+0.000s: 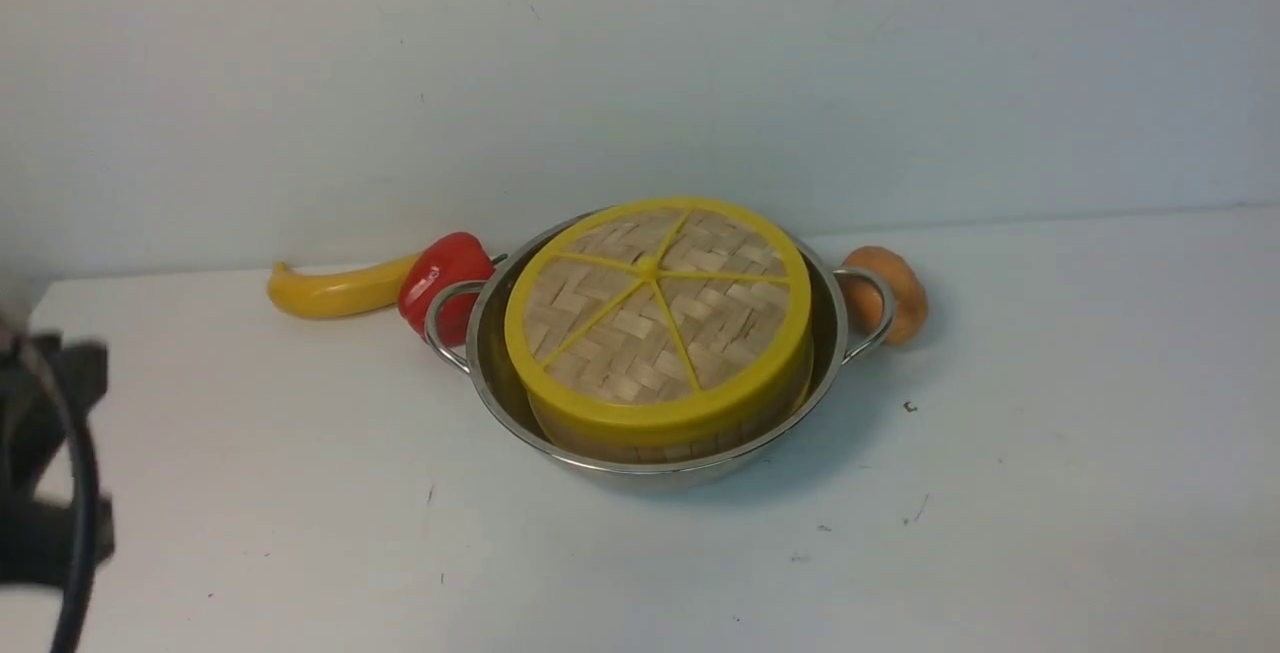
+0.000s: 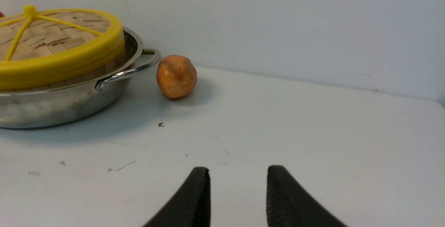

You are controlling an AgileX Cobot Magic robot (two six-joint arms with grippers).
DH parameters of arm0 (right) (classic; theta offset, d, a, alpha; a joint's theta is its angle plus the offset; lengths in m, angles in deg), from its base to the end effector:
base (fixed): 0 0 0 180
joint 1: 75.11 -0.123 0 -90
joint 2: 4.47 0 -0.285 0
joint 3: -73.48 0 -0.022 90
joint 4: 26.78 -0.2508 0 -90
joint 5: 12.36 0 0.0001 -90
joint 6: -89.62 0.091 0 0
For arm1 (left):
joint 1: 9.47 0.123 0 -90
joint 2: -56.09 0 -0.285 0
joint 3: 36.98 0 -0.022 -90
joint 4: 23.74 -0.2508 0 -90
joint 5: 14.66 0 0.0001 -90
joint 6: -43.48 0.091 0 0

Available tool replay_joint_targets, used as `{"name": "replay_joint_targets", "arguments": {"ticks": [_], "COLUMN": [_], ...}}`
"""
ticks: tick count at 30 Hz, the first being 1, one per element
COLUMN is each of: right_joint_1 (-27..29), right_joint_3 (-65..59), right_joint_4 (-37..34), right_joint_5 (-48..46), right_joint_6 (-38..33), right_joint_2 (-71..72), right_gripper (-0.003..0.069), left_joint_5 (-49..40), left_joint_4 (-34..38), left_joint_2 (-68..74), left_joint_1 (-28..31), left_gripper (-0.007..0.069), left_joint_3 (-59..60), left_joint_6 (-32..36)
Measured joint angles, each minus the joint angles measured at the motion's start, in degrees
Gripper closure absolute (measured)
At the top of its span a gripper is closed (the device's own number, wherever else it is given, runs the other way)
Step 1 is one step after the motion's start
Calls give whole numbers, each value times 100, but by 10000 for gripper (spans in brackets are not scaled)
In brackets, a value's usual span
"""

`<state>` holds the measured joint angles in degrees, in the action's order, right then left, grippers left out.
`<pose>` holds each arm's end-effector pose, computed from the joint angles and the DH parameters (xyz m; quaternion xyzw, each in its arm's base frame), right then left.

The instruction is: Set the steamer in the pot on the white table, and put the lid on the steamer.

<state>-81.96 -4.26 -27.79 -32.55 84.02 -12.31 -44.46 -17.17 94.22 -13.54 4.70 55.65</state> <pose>0.0531 0.0069 0.1783 -0.0817 0.7932 0.0140 0.6033 0.1038 -0.0126 0.3347 0.0913 0.8111 -0.0112 0.5776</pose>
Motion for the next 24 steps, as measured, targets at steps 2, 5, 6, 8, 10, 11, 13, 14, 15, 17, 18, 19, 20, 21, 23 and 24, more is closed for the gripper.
{"name": "replay_joint_targets", "arguments": {"ticks": [2, 5, 6, 8, 10, 11, 13, 14, 15, 17, 18, 19, 20, 21, 23, 24], "right_joint_1": [0, 0, 0, 0, 0, 0, 0, 0, 0, 0, 0, 0, 0, 0, 0, 0], "right_joint_3": [0, 0, 0, 0, 0, 0, 0, 0, 0, 0, 0, 0, 0, 0, 0, 0], "right_joint_4": [0, 0, 0, 0, 0, 0, 0, 0, 0, 0, 0, 0, 0, 0, 0, 0], "right_joint_5": [0, 0, 0, 0, 0, 0, 0, 0, 7, 1, 1, 1, 1, 1, 1, 1], "right_joint_6": [0, 0, 0, 0, 0, 0, 0, 0, 0, 0, 0, 0, 0, 0, 0, 0], "right_joint_2": [0, 0, 0, 0, 0, 0, 0, 0, 0, 0, 0, 0, 0, 0, 0, 0], "right_gripper": [410, 410, 410, 410, 410, 410, 410, 410, 410, 410, 410, 410, 410, 410, 410, 410], "left_joint_5": [169, 474, 550, 657, 680, 680, 687, 695, 701, 699, 693, 693, 682, 676, 695, 695], "left_joint_4": [-93, -214, -251, -293, -359, -390, -500, -514, -538, -552, -552, -552, -552, -552, -552, -552], "left_joint_2": [-563, -1480, -1721, -2105, -2415, -2528, -2932, -2970, -3010, -3018, -3018, -3018, -3003, -2985, -2961, -2968], "left_joint_1": [133, 214, 219, 219, 219, 219, 219, 219, 219, 219, 219, 219, 219, 219, 219, 219], "left_gripper": [501, 501, 501, 501, 501, 500, 499, 499, 499, 499, 499, 499, 499, 499, 498, 498], "left_joint_3": [594, 1403, 1581, 1982, 2264, 2331, 2736, 2808, 2924, 3044, 3171, 3171, 3316, 3368, 3506, 3558], "left_joint_6": [0, 0, 0, 0, 0, 0, 0, 0, 0, 0, -5, -5, -18, -20, -25, -25]}}
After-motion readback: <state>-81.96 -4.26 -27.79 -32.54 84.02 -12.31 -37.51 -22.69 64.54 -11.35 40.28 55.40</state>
